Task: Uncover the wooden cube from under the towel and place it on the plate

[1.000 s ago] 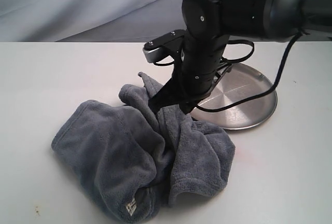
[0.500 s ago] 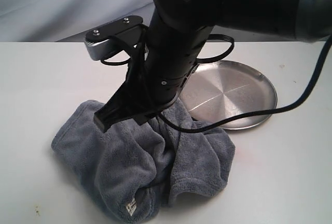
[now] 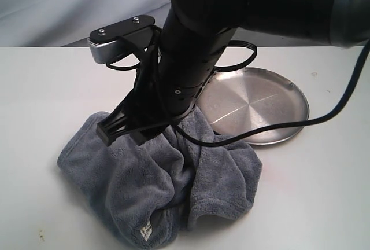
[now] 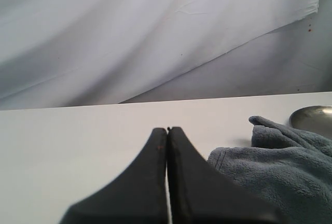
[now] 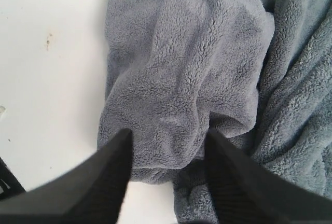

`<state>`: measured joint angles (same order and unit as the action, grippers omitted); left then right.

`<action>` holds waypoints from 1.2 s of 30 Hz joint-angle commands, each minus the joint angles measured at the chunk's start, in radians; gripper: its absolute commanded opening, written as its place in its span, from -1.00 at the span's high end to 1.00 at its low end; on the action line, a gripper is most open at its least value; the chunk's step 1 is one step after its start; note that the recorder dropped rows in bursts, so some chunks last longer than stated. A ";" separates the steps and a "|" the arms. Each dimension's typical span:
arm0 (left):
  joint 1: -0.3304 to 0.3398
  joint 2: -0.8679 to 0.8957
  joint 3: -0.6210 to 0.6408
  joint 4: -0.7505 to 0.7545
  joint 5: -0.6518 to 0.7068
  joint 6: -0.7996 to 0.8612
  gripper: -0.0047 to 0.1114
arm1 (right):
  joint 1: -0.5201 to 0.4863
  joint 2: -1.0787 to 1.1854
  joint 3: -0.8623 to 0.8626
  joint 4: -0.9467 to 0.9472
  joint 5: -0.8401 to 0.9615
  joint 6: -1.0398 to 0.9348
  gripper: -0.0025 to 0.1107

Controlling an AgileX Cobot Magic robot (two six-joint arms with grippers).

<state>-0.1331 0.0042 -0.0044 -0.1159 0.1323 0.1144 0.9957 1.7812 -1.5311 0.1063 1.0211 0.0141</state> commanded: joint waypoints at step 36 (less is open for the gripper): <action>-0.005 -0.004 0.004 -0.002 0.000 -0.003 0.92 | 0.002 0.338 -0.005 -0.069 -0.129 0.070 0.58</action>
<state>-0.1331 0.0042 -0.0044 -0.1159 0.1323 0.1144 0.9957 2.1145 -1.5317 0.0463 0.9004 0.0888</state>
